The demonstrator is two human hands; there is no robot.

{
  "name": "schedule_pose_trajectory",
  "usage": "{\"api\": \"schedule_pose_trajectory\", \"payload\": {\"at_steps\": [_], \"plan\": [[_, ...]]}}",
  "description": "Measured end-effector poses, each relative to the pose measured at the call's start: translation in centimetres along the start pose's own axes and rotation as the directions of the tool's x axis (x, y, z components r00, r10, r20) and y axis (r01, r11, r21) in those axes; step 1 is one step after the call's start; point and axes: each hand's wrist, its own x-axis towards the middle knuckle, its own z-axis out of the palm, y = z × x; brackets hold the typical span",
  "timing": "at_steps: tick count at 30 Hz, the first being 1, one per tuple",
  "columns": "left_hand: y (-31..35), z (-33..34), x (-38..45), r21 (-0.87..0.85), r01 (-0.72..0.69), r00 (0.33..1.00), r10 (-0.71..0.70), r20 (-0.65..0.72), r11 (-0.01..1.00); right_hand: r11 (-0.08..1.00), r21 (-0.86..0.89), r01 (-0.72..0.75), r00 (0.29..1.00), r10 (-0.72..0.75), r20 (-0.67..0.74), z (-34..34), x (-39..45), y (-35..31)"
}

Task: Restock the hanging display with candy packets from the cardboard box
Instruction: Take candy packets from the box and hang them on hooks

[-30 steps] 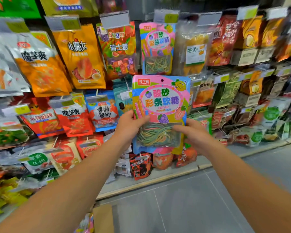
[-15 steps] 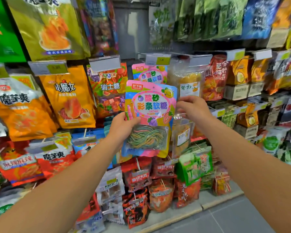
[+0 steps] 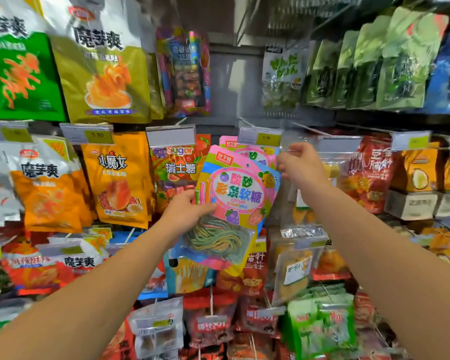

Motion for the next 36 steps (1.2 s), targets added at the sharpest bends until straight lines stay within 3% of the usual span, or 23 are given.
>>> {"api": "schedule_pose_trajectory", "payload": {"at_steps": [4,9,16,24,36], "plan": [[0.3,0.7,0.7,0.070,0.022,1.000,-0.020,-0.020,0.997,0.999,0.017,-0.042,0.994,0.040,0.097,0.0,2.7,-0.5],[0.6,1.7,1.0,0.034,0.048,0.997,-0.046,-0.063,0.998,0.992,0.115,-0.042,0.988,0.024,0.155,0.1,4.1,-1.1],[1.5,3.7,1.7,-0.071,0.051,0.994,-0.058,-0.089,0.996,0.947,0.316,0.066,0.973,-0.131,0.188,-0.1,5.5,-2.7],[3.1,5.2,3.0,-0.224,0.056,0.993,-0.077,-0.087,0.973,0.962,0.224,0.154,0.972,-0.189,0.141,-0.8,7.3,-3.2],[4.1,7.3,4.9,-0.227,0.054,0.984,-0.091,-0.156,0.972,0.971,0.124,0.204,0.967,-0.220,0.131,-1.0,8.8,-3.3]]}}
